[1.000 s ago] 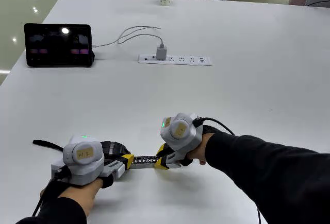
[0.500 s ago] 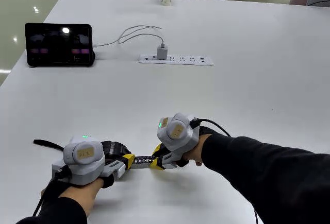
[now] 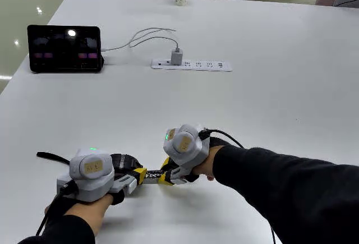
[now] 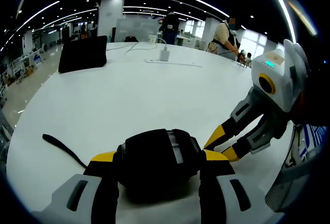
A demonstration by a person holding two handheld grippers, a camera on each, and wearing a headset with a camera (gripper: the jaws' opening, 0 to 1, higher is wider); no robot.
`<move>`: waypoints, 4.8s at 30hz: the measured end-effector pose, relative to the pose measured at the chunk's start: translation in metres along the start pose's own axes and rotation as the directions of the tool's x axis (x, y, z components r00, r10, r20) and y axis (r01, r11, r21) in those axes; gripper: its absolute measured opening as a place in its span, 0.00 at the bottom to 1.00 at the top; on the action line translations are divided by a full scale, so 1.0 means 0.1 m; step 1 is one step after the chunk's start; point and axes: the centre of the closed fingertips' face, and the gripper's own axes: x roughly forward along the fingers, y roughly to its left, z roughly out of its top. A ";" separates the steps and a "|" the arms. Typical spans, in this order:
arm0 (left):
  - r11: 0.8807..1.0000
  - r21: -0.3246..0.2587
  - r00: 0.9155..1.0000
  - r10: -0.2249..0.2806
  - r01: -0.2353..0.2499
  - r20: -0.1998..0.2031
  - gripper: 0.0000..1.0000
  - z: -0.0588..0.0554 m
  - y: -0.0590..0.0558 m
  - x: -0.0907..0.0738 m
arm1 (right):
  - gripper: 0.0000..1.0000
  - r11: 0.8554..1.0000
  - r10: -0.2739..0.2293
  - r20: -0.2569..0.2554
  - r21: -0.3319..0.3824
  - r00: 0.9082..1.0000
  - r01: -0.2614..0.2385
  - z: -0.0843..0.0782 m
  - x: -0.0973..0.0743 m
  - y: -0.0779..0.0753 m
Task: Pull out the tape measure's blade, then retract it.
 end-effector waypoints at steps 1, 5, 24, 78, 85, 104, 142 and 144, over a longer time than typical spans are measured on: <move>1.000 0.000 1.000 0.000 0.000 0.000 0.58 0.00 0.00 0.00 | 0.11 1.000 0.000 0.002 -0.002 1.000 0.000 0.01 0.01 0.00; 1.000 0.000 1.000 0.000 0.000 0.000 0.58 0.00 0.00 0.00 | 0.11 1.000 0.002 0.007 -0.003 1.000 -0.002 0.04 0.02 0.01; 1.000 -0.004 1.000 0.000 0.000 0.003 0.58 0.01 0.01 0.01 | 0.11 1.000 0.005 0.028 -0.007 1.000 -0.005 0.15 0.10 0.04; 0.999 0.026 0.999 -0.035 0.035 -0.014 0.60 -0.02 -0.01 0.02 | 0.12 0.999 0.010 0.032 -0.034 0.999 -0.009 0.27 0.19 0.09; 0.997 0.027 0.998 -0.069 0.069 -0.006 0.65 -0.01 -0.05 0.03 | 0.12 1.000 0.003 0.033 -0.027 0.999 -0.002 0.26 0.19 0.08; 0.988 0.025 0.988 -0.152 0.152 -0.028 0.99 0.05 -0.08 -0.03 | 0.17 0.996 -0.058 0.079 0.078 0.995 0.052 0.15 -0.02 0.03; 0.935 0.164 0.949 -0.305 0.315 -0.084 0.99 -0.05 0.28 -0.50 | 0.46 0.938 -0.225 0.151 0.301 0.963 0.172 -0.64 -0.98 0.08; 0.935 0.173 0.950 -0.300 0.311 -0.087 0.99 -0.06 0.32 -0.52 | 0.47 0.935 -0.225 0.157 0.312 0.962 0.168 -0.70 -1.03 0.09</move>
